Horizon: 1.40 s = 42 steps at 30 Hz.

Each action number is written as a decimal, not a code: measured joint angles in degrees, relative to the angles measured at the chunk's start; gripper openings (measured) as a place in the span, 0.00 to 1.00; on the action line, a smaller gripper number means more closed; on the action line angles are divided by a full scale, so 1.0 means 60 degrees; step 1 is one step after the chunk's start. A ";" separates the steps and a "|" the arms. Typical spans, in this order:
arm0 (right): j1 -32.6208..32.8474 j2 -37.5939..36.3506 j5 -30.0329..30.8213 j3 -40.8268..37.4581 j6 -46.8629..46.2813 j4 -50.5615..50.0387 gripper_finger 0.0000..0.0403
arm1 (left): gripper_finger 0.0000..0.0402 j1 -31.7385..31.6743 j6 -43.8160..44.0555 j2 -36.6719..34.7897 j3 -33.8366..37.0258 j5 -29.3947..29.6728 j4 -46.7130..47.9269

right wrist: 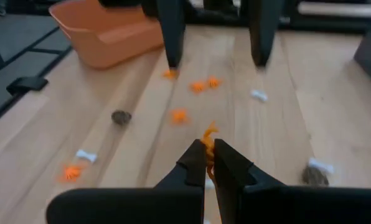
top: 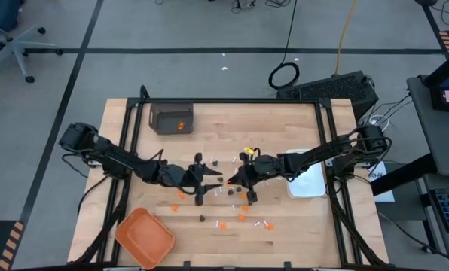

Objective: Sort Halloween decoration
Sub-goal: Put the orange spider toy into the black bin

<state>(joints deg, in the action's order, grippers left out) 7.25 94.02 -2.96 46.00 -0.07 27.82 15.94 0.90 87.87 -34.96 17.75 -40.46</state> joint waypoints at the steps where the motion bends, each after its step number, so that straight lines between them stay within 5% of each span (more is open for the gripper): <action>1: 0.0020 0.0000 0.0000 0.0000 0.0092 0.0150 0.00 | 0.45 0.0000 -0.0074 0.0169 0.0000 0.0017 -0.0320; 12: 0.0057 0.0000 0.0019 0.0000 0.0354 0.0279 0.00 | 0.43 0.0036 -0.0719 0.1362 0.0000 0.0053 -0.2155; 32: 0.0053 0.0000 0.0022 0.0000 0.0346 0.0628 0.00 | 0.01 0.0036 -0.0741 0.1578 -0.0004 0.0088 -0.2414; 36: 0.0053 0.0000 0.0054 0.0000 -0.0087 0.0666 0.07 | 0.00 0.0040 -0.0717 0.1574 -0.0004 0.0285 -0.2413; 42: 0.0061 -0.0007 0.0363 0.0004 -0.0225 0.0218 0.29 | 0.00 0.0018 -0.0273 0.1504 -0.0004 0.0426 -0.2438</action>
<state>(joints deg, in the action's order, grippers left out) 7.62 93.97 -0.79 46.02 -1.42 29.13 16.05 -0.74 96.90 -34.98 20.31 -55.09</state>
